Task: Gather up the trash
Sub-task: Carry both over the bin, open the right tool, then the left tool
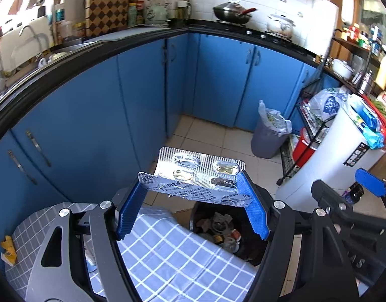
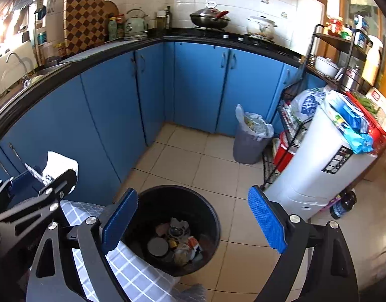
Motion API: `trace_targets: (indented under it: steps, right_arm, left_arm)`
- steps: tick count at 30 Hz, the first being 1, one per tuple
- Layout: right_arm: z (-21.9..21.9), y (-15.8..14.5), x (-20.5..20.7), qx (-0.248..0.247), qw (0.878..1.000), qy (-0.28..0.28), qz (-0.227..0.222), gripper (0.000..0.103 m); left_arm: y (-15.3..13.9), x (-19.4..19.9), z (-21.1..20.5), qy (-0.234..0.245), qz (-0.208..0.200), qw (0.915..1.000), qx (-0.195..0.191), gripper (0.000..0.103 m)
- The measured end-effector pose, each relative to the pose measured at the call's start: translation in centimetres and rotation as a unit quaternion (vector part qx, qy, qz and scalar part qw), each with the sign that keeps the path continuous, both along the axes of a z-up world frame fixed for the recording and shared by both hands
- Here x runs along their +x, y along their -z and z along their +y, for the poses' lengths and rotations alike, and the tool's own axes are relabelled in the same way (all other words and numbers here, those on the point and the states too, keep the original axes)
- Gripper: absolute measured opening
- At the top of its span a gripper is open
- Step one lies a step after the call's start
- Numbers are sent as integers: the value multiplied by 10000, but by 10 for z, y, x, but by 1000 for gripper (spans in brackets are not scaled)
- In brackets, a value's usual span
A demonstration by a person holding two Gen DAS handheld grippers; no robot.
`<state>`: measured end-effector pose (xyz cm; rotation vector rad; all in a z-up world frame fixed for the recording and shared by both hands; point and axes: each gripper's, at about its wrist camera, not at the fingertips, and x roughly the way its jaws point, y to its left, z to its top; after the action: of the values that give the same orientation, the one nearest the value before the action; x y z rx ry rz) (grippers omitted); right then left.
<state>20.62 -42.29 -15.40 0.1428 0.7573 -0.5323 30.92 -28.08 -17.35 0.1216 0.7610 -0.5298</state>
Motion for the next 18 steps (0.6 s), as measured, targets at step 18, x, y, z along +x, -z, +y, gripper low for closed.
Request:
trace_targets:
  steps: [18]
  right_arm:
    - [-22, 11, -38, 164, 9991, 382, 71, 87]
  left_arm:
    - [-17, -14, -40, 311, -237, 9992, -124, 99]
